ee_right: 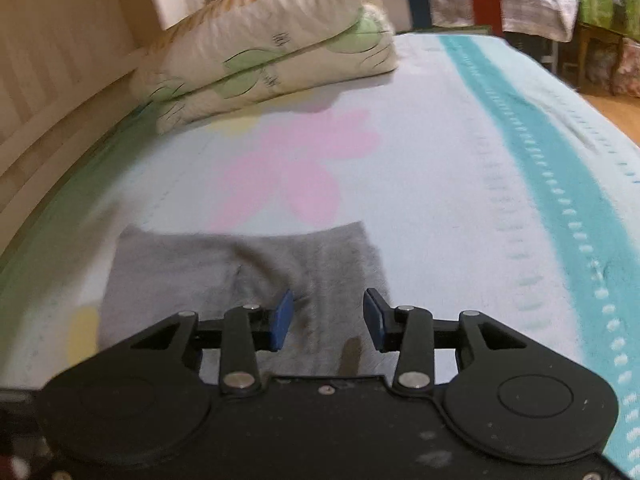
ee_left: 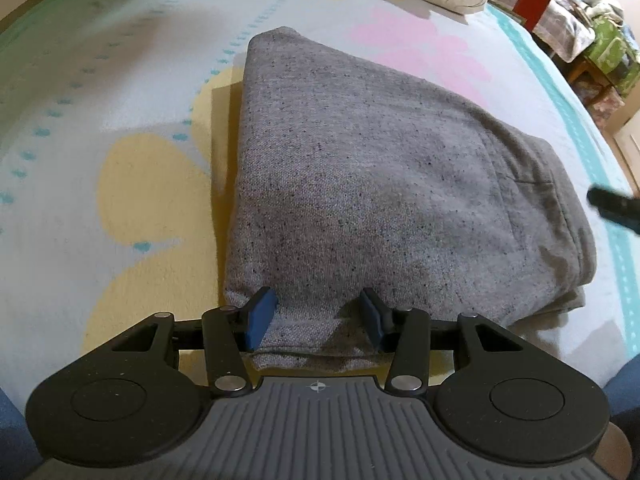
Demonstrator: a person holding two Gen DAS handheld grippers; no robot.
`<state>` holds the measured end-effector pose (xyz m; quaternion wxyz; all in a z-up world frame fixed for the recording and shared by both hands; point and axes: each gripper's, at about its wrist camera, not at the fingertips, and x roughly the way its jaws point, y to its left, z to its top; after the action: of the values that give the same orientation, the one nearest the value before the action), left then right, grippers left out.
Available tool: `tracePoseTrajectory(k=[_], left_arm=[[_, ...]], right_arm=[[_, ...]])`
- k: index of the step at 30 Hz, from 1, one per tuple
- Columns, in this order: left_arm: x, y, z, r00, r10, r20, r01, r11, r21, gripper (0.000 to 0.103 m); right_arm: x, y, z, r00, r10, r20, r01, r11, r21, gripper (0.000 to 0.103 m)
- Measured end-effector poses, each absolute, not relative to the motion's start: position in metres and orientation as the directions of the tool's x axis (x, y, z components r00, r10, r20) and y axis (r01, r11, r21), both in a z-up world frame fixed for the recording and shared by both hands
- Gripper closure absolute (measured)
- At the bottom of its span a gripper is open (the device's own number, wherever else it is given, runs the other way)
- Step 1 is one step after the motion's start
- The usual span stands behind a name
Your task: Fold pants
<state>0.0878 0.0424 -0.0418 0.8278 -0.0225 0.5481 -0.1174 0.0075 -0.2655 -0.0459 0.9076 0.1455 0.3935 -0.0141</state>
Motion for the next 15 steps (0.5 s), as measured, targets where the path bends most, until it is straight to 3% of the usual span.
tracePoseTrajectory(k=[1, 2, 6, 10, 15], left_arm=[[0.089, 0.042, -0.042, 0.37, -0.219, -0.903, 0.167, 0.972, -0.168, 0.057], [0.089, 0.043, -0.042, 0.369, -0.222, -0.902, 0.163, 0.972, -0.172, 0.057], [0.09, 0.043, -0.042, 0.368, -0.221, -0.903, 0.152, 0.973, -0.175, 0.057], [0.091, 0.044, -0.041, 0.372, -0.215, -0.903, 0.141, 0.975, -0.174, 0.057], [0.089, 0.043, -0.041, 0.379, -0.211, -0.901, 0.146, 0.975, -0.167, 0.057]], right_arm=[[0.006, -0.263, -0.047, 0.678, 0.105, -0.728, 0.122, 0.96, 0.252, 0.078], [0.005, -0.26, -0.051, 0.664, 0.117, -0.739, 0.105, 0.963, 0.247, 0.08], [0.009, -0.237, -0.082, 0.528, 0.094, -0.844, 0.053, 0.988, 0.144, 0.079], [0.012, -0.224, -0.083, 0.497, 0.046, -0.867, 0.018, 0.998, 0.063, 0.077], [0.015, -0.232, -0.087, 0.497, 0.062, -0.866, 0.049, 0.994, 0.099, 0.078]])
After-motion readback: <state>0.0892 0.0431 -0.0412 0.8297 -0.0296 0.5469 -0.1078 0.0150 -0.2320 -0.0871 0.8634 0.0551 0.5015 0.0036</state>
